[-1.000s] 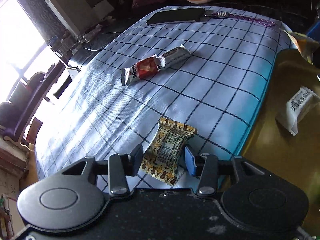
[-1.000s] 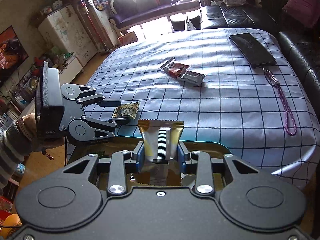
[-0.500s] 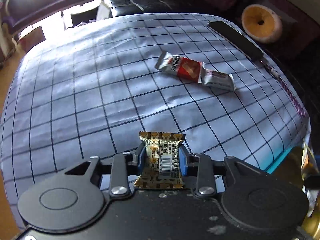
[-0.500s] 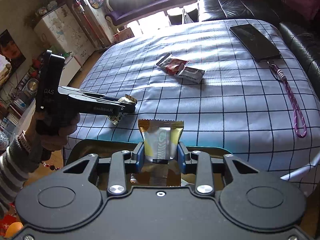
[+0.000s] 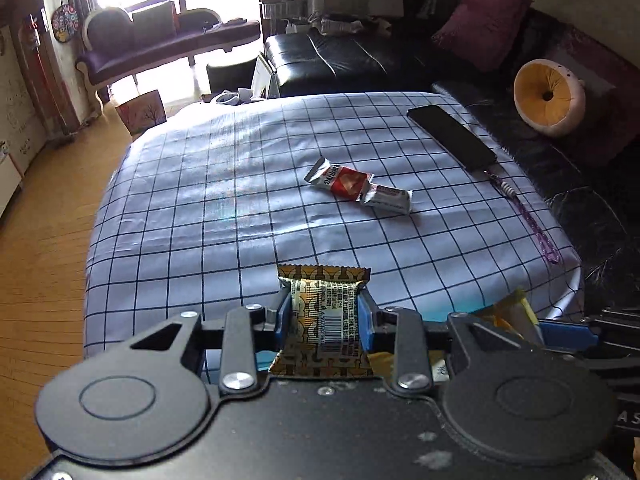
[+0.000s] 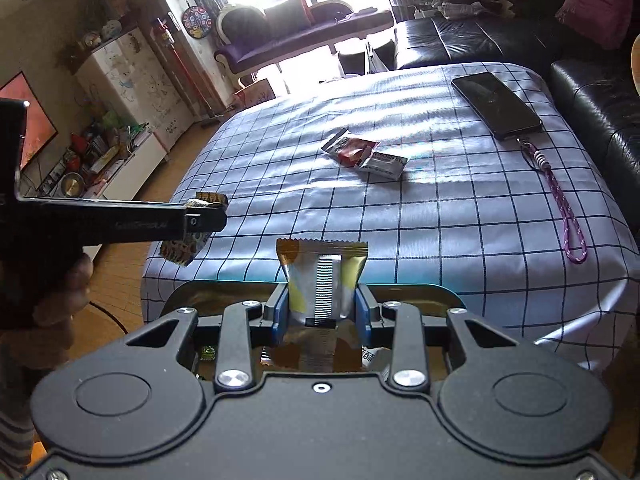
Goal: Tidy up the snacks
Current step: 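Carry the gold wrapper into the tray and open the left tool while the right tool releases the yellow bar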
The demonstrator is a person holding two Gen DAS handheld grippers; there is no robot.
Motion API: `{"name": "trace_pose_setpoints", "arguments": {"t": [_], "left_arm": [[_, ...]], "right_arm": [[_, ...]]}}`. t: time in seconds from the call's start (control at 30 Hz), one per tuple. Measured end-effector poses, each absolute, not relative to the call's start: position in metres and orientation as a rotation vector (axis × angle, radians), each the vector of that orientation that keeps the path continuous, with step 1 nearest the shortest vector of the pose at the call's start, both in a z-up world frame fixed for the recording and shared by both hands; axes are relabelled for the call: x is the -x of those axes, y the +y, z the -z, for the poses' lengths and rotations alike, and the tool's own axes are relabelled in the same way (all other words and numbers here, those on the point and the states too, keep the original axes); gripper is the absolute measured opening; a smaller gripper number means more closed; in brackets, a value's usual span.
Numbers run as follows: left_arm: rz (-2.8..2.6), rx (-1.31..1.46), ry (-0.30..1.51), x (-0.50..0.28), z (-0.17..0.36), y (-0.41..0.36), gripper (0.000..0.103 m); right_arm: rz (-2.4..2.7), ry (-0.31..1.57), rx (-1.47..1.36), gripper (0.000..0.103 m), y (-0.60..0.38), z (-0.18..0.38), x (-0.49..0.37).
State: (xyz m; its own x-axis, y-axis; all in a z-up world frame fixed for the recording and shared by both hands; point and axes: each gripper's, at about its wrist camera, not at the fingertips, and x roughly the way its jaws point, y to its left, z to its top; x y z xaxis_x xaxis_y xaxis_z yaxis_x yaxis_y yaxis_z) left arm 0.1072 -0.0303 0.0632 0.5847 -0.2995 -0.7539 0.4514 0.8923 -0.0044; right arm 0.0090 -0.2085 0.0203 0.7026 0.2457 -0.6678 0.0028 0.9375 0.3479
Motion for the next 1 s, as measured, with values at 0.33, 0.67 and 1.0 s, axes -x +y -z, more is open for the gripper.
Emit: {"name": "trace_pose_setpoints", "arguments": {"t": [0.33, 0.67, 1.0], "left_arm": [[0.377, -0.158, 0.848, -0.031, -0.063, -0.024, 0.033], [0.288, -0.118, 0.915, -0.009, -0.043, -0.013, 0.034], [0.272, -0.109, 0.963, -0.007, -0.033, -0.01, 0.036]], "right_arm": [[-0.137, 0.777, -0.347, 0.043, -0.204, -0.024, 0.024], [-0.144, 0.778, -0.309, 0.043, -0.195, -0.021, 0.037], [-0.16, 0.788, -0.297, 0.044, -0.192, -0.019, 0.039]]}}
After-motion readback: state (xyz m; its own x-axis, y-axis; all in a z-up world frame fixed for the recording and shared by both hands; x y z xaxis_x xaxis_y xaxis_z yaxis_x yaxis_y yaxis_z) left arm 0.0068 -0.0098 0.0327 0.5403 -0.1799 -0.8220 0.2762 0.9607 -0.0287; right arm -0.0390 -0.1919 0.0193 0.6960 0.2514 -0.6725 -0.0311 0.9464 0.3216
